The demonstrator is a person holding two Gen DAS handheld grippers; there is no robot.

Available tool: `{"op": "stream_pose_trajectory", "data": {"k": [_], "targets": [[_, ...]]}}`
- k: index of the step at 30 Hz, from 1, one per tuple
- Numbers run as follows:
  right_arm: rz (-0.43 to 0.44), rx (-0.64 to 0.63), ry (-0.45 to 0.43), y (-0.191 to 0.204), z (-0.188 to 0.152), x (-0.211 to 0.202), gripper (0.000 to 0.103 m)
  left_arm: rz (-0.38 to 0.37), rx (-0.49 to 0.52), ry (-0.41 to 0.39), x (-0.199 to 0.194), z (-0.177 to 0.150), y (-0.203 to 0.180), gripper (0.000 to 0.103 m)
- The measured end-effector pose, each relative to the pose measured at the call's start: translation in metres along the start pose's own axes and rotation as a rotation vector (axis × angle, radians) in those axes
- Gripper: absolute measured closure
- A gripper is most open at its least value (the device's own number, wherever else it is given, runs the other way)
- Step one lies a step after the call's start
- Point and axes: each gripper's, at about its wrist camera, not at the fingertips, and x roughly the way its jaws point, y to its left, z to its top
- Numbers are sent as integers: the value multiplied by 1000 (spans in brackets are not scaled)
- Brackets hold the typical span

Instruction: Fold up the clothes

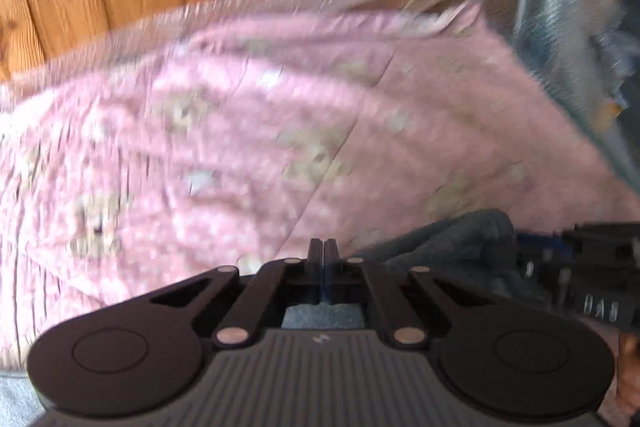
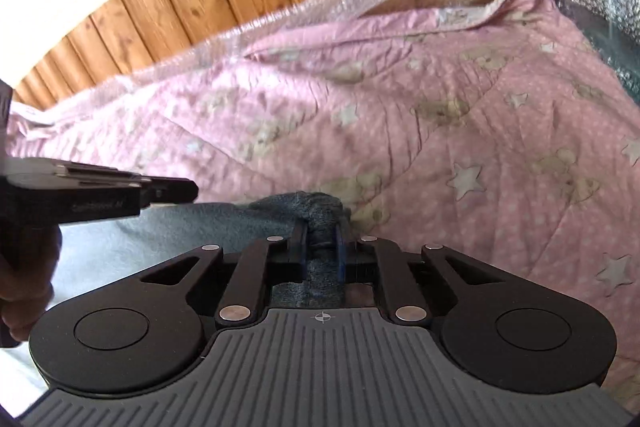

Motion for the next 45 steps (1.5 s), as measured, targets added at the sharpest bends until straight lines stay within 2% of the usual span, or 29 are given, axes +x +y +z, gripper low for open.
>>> {"op": "stream_pose_trajectory", "data": {"k": [1, 3, 6, 8, 9, 10, 11, 12, 13, 15, 17, 20, 21, 22, 24, 27, 30, 31, 32, 33, 35, 36, 37, 39, 41, 42, 43, 44, 45], "targets": [[17, 12, 15, -4, -1, 3, 75, 1, -12, 14, 2, 0, 2, 101], [39, 56, 1, -15, 1, -9, 53, -82, -47, 1, -16, -2, 5, 96], [110, 145, -16, -31, -6, -42, 41, -217, -93, 9, -33, -5, 5, 85], [164, 162, 41, -34, -18, -43, 41, -289, -109, 64, -26, -7, -2, 79], [180, 155, 87, -32, -25, -35, 42, -293, -104, 109, -12, -8, -8, 78], [197, 148, 133, -29, -32, -28, 41, -262, -97, 141, 1, -9, -12, 78], [196, 129, 138, -25, -36, -25, 41, -236, -94, 155, 13, -10, -15, 86], [187, 104, 119, -19, -38, -25, 42, -229, -102, 116, 15, -8, -14, 87], [180, 92, 108, -13, -38, -26, 50, -225, -121, 113, 17, -5, -11, 89], [175, 69, 93, -2, -37, -28, 51, -197, -184, 113, 15, 2, -4, 89], [160, 34, 91, 8, -38, -30, 51, -194, -191, 93, 2, 7, -1, 70], [85, -16, 99, 18, -41, -30, 51, -237, -166, 93, -17, 10, -6, 53], [56, -35, 106, 21, -42, -29, 62, -263, -160, 104, -22, 12, -9, 51], [24, -68, 99, 27, -42, -30, 78, -290, -154, 116, -26, 15, -14, 49], [-46, -162, 65, 48, -40, -38, 87, -333, -123, 127, -34, 22, -23, 40], [-148, -381, -15, 100, -37, -56, 88, -336, -52, 130, -44, 28, -33, 29], [-209, -608, -81, 153, -49, -63, 89, -267, 16, 165, -38, 23, -31, 32], [-214, -672, -97, 169, -55, -62, 89, -239, 37, 178, -36, 19, -28, 44], [-209, -718, -111, 181, -61, -61, 89, -210, 58, 191, -34, 15, -25, 78], [-202, -749, -119, 191, -66, -58, 89, -183, 72, 201, -32, 11, -21, 89], [-174, -783, -127, 204, -75, -55, 89, -150, 0, 175, -43, -5, 3, 90], [-143, -779, -129, 207, -77, -56, 84, -169, -61, 149, -52, -14, 19, 90], [-97, -764, -140, 208, -77, -61, 72, -189, -125, 124, -61, -24, 35, 90], [26, -631, -171, 197, -66, -81, 52, -238, -272, 89, -73, -48, 72, 89], [150, -397, -167, 173, -50, -93, 52, -304, -415, 90, -68, -73, 106, 87], [199, -266, -145, 158, -44, -92, 55, -304, -448, 99, -63, -81, 115, 87], [220, -157, -116, 145, -41, -85, 70, -292, -448, 100, -58, -85, 119, 85], [213, -112, -74, 139, -43, -73, 77, -280, -446, 100, -53, -88, 122, 83], [200, -99, -25, 136, -47, -59, 89, -268, -435, 90, -52, -88, 124, 83]]}}
